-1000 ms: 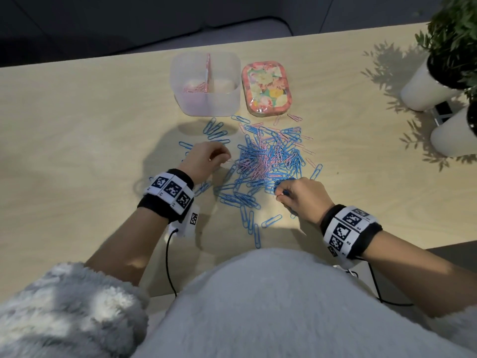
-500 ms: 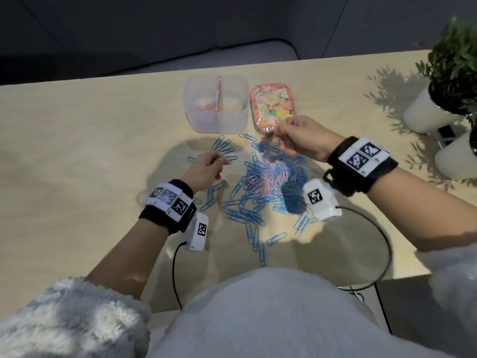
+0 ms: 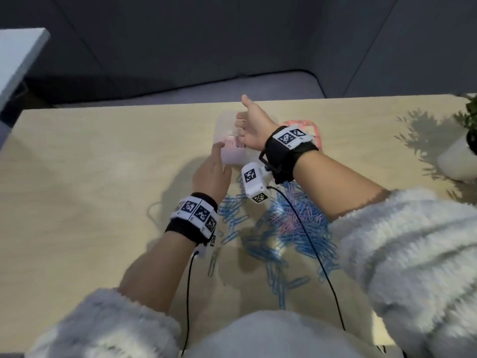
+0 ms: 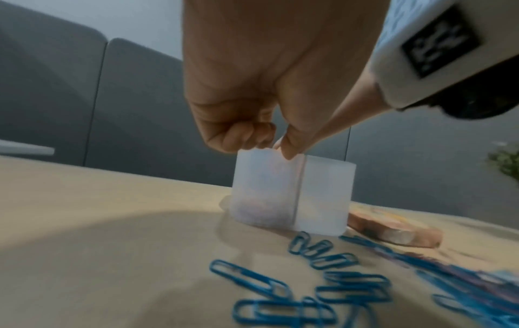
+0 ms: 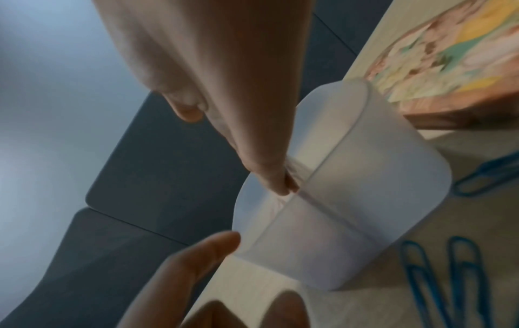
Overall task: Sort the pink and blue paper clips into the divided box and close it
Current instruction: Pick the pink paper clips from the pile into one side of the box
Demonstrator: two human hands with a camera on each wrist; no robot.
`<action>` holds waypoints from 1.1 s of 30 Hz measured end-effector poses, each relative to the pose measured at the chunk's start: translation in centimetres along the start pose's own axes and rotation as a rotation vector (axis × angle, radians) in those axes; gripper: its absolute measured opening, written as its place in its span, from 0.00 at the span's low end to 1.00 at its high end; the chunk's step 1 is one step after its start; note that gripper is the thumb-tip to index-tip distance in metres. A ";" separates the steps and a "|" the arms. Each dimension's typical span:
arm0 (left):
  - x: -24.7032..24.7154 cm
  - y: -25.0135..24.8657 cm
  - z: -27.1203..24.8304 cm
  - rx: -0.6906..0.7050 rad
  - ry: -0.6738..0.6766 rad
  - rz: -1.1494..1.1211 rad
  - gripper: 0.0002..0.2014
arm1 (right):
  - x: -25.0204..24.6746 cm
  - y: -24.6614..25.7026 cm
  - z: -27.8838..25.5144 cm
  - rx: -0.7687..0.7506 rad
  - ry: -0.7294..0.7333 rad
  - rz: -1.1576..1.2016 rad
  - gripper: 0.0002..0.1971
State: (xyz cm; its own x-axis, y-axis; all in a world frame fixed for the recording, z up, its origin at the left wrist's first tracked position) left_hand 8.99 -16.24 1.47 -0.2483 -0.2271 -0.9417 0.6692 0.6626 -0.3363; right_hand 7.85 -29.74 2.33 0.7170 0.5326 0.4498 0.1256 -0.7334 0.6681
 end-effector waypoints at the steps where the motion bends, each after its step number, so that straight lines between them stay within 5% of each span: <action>1: 0.1 -0.1 0.6 0.025 0.010 0.047 0.22 | -0.1 -0.1 0.0 -0.007 0.015 0.009 0.24; 6: 0.3 0.1 1.7 0.080 0.000 0.149 0.15 | -1.8 1.3 -2.5 -0.144 0.024 -0.017 0.22; 11: 0.2 2.0 0.6 0.028 -0.025 0.041 0.11 | -8.5 2.2 -7.8 -0.409 -0.149 -0.345 0.12; 15: -0.7 2.0 -0.9 -0.043 -0.120 0.006 0.15 | -16.5 -1.6 -10.0 -0.426 -0.321 -0.636 0.13; 17: -0.7 0.3 -2.0 0.027 -0.146 0.032 0.11 | -19.0 -3.7 -10.4 -0.416 -0.356 -0.866 0.08; 21: 3.8 -5.3 -4.6 0.372 0.100 0.103 0.08 | -18.7 -8.1 -11.6 -0.396 -0.156 -1.231 0.08; 26: 7.0 -7.2 -3.7 0.319 0.202 0.127 0.11 | -17.5 -9.3 -13.0 -0.385 -0.042 -1.379 0.06; 33: 8.1 -9.0 -0.1 0.437 0.285 0.387 0.14 | -16.9 -4.3 -9.2 -0.425 -0.364 -1.260 0.11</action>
State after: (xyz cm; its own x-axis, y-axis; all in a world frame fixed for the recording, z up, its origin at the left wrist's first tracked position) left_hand 0.87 -23.98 -3.08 -0.0678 0.2081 -0.9757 0.9559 0.2935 -0.0038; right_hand -11.14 -31.63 -2.69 0.4217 0.5467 -0.7234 0.6476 0.3768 0.6623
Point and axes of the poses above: each hand's wrist, its own z-axis towards the middle knuckle, its own x-axis out of the palm, y = z × x, the point moved 6 cm from there along z, towards the middle knuckle, and after that the axes turned 13 degrees about z, right-handed, at the moved point
